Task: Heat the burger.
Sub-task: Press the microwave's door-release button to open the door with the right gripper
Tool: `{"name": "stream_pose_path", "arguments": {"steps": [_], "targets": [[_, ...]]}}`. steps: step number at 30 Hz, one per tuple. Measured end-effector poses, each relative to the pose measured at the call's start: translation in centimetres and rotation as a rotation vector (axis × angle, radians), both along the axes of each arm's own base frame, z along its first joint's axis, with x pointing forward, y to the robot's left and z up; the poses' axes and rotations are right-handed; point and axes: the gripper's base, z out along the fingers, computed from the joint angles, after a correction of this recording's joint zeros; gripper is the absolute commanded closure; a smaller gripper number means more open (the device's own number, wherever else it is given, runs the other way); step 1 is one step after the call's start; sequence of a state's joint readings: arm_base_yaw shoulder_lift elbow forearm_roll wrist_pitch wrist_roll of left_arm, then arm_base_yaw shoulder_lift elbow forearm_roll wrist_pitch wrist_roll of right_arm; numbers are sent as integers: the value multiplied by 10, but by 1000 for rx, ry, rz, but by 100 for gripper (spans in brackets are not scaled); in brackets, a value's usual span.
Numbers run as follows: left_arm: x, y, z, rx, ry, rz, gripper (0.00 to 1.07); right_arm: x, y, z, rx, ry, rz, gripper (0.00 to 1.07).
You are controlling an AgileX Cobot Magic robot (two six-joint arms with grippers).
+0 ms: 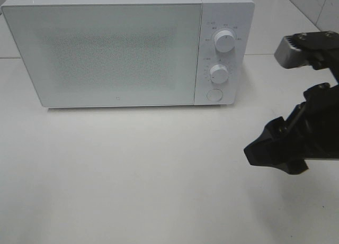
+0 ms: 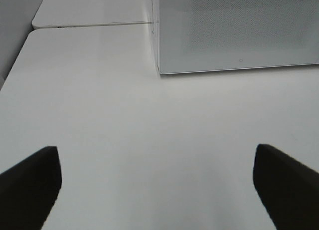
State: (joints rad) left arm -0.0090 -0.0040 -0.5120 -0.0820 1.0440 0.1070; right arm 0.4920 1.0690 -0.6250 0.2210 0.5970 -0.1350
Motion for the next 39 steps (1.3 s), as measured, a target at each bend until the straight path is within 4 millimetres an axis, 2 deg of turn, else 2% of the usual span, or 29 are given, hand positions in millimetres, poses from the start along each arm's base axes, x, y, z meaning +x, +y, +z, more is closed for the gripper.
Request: {"name": "stream_pose_path", "arguments": {"steps": [9,12,13,15,16,17,19,20,24,25,30,39], "targets": [[0,0,0,0,0,0,7,-36,-21,25,-11,-28,6,37],[0,0,0,0,0,0,7,-59,-34,39,9,-85,-2,37],[0,0,0,0,0,0,7,-59,-34,39,9,-85,-2,37],[0,0,0,0,0,0,7,-75,-45,48,38,-145,-14,37],[0,0,0,0,0,0,7,-75,-45,48,38,-145,-14,37],[0,0,0,0,0,0,7,-84,-52,52,51,-174,-37,37],[0,0,0,0,0,0,7,-88,-55,53,54,-185,-54,37],[0,0,0,0,0,0,7,-96,-63,56,59,-222,-104,37],[0,0,0,0,0,0,7,-107,-73,60,60,-284,-175,37],[0,0,0,0,0,0,7,-115,-79,62,60,-333,-217,37],[0,0,0,0,0,0,7,-131,-86,63,70,-406,-281,37],[0,0,0,0,0,0,7,-158,-93,32,84,-482,-373,37]]}}
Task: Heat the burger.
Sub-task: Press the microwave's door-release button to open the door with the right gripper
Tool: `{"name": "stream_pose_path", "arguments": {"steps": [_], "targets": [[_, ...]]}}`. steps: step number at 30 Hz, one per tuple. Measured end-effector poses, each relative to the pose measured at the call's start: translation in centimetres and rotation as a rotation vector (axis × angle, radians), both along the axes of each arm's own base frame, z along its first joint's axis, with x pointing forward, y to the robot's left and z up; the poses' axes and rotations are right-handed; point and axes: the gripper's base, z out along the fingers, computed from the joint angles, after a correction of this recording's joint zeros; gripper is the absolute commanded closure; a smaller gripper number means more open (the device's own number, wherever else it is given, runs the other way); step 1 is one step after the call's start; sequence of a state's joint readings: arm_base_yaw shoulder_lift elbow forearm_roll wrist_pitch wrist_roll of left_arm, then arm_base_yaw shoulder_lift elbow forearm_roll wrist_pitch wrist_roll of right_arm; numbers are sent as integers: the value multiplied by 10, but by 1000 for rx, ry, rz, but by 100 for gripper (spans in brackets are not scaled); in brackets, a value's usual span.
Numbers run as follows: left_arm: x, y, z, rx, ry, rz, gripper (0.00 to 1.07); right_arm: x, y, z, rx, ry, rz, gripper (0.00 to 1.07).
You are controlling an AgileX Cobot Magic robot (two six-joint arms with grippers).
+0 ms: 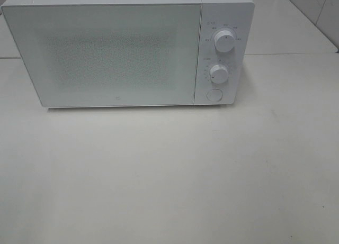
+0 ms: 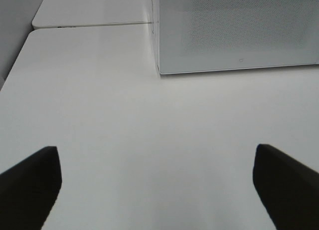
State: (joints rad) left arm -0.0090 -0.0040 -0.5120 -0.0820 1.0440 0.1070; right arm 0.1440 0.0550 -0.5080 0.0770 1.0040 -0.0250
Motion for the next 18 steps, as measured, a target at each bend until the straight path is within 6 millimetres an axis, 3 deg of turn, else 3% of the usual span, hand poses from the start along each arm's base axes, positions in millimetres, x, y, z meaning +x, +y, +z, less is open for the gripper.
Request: {"name": "stream_pose_path", "arguments": {"steps": [18], "targets": [[0,0,0,0,0,0,7,-8,-2,-1,22,-52,-45,37]]}}
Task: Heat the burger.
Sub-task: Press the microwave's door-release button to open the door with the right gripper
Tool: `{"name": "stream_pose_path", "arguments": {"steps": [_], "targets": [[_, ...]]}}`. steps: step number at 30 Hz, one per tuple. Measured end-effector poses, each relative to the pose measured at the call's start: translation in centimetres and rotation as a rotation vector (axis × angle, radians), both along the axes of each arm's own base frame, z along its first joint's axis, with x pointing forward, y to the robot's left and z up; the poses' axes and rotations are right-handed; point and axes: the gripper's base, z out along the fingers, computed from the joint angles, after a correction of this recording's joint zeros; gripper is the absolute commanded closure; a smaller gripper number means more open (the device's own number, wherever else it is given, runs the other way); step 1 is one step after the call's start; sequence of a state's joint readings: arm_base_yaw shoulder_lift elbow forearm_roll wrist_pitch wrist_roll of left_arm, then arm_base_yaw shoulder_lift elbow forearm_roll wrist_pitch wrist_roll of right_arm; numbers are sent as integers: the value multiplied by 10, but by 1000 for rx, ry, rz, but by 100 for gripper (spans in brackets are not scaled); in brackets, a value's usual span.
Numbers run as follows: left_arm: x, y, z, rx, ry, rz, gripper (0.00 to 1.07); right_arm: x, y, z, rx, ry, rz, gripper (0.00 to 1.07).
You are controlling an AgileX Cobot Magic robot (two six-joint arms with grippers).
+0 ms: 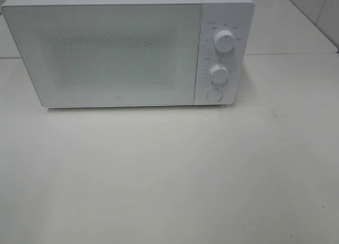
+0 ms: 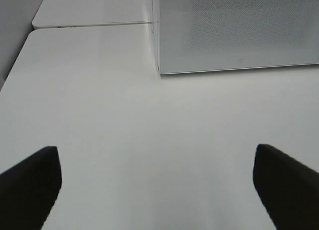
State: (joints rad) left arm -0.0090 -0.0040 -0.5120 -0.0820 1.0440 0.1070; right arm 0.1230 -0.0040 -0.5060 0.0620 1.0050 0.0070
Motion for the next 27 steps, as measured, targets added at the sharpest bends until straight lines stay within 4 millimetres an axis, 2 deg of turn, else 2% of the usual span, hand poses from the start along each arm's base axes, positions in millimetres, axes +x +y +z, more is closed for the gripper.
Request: {"name": "stream_pose_path", "arguments": {"steps": [11,16,19,21,23,24,26,27], "targets": [[0,0,0,0,0,0,7,0,0,1,1,-4,0,37],[0,0,0,0,0,0,7,2,0,22,21,-134,-6,37],[0,0,0,0,0,0,7,6,0,25,23,-149,-7,37],[0,0,0,0,0,0,7,24,2,31,28,-161,-13,37],[0,0,0,0,0,0,7,30,3,31,28,-157,-14,37],[0,0,0,0,0,0,7,41,4,28,27,-140,-17,37],[0,0,0,0,0,0,7,46,5,26,26,-129,-18,37],[0,0,0,0,0,0,7,58,6,22,24,-106,-21,37]]}}
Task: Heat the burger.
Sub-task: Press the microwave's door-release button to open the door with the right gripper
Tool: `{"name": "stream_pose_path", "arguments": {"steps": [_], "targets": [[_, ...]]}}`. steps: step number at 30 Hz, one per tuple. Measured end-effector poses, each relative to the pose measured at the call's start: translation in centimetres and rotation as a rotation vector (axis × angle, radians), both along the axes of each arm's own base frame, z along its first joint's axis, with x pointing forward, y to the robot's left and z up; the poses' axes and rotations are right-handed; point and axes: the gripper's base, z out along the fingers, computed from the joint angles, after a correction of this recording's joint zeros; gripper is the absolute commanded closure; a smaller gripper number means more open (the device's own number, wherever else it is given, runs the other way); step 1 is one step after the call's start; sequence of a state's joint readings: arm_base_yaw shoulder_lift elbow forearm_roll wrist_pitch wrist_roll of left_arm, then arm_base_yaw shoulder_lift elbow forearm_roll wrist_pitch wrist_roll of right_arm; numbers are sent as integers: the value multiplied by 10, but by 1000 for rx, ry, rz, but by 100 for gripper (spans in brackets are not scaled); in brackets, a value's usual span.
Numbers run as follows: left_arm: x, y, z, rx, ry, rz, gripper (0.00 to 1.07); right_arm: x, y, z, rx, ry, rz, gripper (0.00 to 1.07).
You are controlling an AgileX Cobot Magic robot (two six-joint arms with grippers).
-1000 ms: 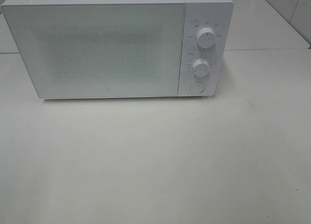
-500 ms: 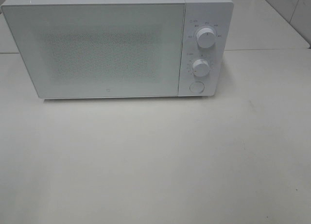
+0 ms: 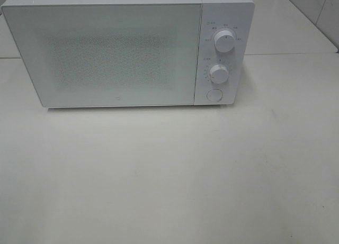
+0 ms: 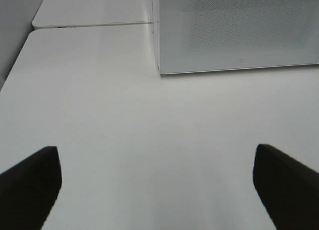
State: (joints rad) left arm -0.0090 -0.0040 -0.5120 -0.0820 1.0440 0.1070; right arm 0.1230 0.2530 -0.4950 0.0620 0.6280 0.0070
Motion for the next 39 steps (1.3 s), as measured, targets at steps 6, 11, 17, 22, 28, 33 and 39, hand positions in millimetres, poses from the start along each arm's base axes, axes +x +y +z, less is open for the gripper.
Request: {"name": "stream_pose_path", "arguments": {"steps": [6,11,17,22,28,33,39], "targets": [[0,0,0,0,0,0,7,26,3,-7,-6,38,-7,37],[0,0,0,0,0,0,7,50,5,-10,-10,36,-15,37],[0,0,0,0,0,0,7,77,7,-14,-8,25,-23,37],[0,0,0,0,0,0,7,100,10,-21,-10,31,-29,37],[0,0,0,0,0,0,7,129,12,-29,-6,-18,-39,37],[0,0,0,0,0,0,7,149,14,-41,-4,-57,-48,37],[0,0,0,0,0,0,7,160,14,-67,-4,-141,-62,37]]}}
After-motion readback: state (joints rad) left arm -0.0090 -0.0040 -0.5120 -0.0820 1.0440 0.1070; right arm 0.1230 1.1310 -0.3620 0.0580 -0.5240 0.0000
